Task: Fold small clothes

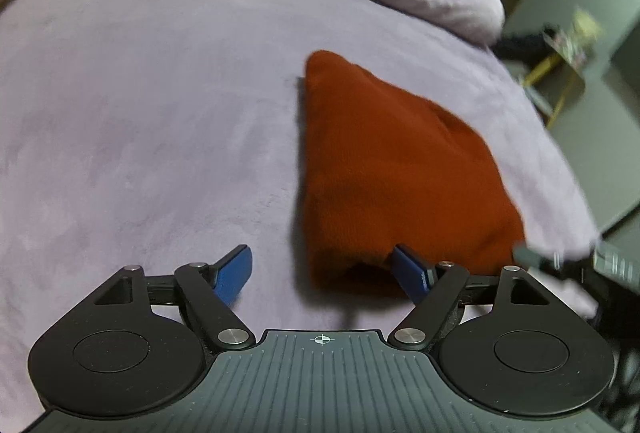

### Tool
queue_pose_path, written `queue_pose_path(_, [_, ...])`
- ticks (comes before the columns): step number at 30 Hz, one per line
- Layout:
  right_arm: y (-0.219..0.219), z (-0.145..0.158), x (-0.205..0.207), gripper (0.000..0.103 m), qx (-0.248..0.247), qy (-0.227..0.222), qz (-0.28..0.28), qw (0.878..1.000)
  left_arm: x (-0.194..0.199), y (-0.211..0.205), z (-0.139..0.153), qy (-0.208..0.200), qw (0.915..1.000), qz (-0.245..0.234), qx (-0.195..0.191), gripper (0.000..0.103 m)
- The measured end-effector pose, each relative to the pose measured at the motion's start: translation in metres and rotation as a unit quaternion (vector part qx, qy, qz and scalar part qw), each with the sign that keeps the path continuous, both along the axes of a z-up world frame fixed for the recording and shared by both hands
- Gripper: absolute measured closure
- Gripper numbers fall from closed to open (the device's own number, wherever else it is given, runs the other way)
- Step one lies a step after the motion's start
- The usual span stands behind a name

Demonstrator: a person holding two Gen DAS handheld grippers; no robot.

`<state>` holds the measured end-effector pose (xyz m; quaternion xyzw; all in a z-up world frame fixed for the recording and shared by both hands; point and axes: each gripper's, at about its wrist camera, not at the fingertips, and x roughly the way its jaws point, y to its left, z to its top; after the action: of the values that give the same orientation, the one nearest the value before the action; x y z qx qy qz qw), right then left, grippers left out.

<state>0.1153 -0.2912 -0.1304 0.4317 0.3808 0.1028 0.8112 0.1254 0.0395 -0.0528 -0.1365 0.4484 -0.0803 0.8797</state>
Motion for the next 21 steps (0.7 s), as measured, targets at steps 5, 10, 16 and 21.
queue_pose_path(5, [0.016, -0.006, 0.013, 0.08, -0.002, 0.016, -0.022, 1.0, 0.008, -0.024, -0.013, 0.011, 0.9961, -0.024, 0.085, 0.022])
queue_pose_path(10, [0.002, -0.006, 0.008, 0.097, 0.1, -0.015, -0.014, 0.995, 0.011, -0.015, -0.022, 0.023, 0.9954, 0.013, 0.092, 0.023])
queue_pose_path(16, [0.006, 0.005, 0.014, 0.096, -0.109, 0.009, 0.003, 0.994, 0.002, 0.005, -0.015, 0.051, 0.9957, 0.006, 0.077, 0.023])
queue_pose_path(21, [0.025, 0.04, 0.01, 0.081, -0.242, 0.009, 0.009, 0.97, -0.006, 0.025, 0.025, 0.009, 0.9957, 0.03, 0.087, 0.025])
